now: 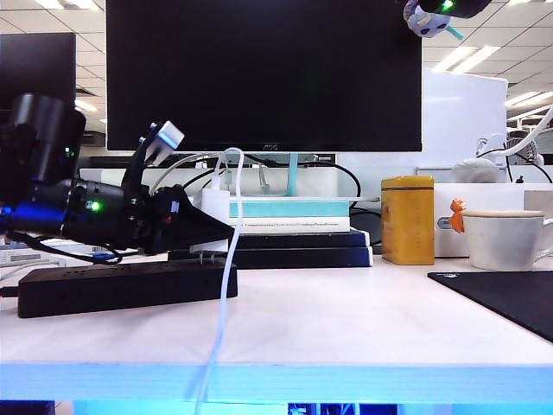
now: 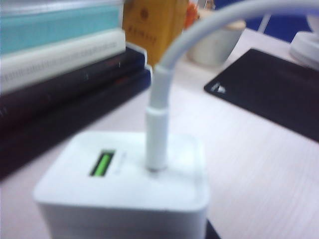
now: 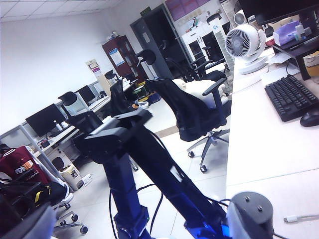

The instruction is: Plug the white charger into the left socket.

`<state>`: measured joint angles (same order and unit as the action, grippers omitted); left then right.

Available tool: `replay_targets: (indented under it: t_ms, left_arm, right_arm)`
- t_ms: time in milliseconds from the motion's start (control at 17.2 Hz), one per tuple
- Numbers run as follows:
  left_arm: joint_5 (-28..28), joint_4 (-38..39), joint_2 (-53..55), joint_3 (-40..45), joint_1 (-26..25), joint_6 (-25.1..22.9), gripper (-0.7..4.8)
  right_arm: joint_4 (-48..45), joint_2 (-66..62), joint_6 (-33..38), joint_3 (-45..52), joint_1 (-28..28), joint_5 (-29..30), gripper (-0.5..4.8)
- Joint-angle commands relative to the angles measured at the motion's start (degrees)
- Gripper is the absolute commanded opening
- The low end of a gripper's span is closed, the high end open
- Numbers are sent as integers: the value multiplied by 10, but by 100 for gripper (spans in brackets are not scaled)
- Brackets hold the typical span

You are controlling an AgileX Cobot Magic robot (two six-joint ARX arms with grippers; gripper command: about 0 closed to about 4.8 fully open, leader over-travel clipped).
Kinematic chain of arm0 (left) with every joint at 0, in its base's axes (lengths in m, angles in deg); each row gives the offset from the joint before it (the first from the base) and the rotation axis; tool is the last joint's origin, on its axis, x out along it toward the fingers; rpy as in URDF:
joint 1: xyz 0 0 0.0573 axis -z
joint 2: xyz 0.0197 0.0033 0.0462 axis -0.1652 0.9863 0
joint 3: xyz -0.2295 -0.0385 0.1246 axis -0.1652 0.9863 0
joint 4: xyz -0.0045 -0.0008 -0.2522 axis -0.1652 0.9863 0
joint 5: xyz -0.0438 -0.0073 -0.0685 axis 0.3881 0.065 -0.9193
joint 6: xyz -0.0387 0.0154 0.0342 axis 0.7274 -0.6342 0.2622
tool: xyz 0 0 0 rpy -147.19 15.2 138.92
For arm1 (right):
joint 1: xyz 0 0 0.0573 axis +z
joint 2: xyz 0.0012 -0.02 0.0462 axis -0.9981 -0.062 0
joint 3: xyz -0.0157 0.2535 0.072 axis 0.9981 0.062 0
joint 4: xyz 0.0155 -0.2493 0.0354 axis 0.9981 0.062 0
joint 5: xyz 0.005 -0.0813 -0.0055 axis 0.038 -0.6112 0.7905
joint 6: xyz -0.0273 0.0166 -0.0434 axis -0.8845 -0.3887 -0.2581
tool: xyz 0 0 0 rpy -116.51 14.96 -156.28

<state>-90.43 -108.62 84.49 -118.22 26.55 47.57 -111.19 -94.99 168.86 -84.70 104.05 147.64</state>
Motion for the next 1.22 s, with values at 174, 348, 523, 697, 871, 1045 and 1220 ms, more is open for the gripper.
replay_targets:
  t_ms: [174, 348, 523, 697, 871, 1045, 1220]
  left_arm:
    - [-5, 9, 11, 1, 0, 0, 176]
    - [-7, 12, 11, 1, 0, -1, 176]
    - [-11, 13, 11, 1, 0, -1, 176]
    - [-15, 13, 11, 1, 0, 0, 176]
    - [-15, 13, 11, 1, 0, 0, 176]
    - [-15, 13, 11, 1, 0, 0, 176]
    - [-15, 12, 11, 1, 0, 0, 176]
  right_arm:
    - [-7, 1, -24, -2, 1, -2, 479]
    - [-7, -27, -26, -2, 1, -4, 35]
    - [-6, -60, -31, -2, 5, -33, -5]
    - [-4, -81, -3, -2, 9, -66, -5]
    - [-3, -89, 8, -2, 21, -111, -5]
    - [17, -90, -103, -2, 25, -89, -5]
    - [115, -90, -207, -2, 27, -84, -5]
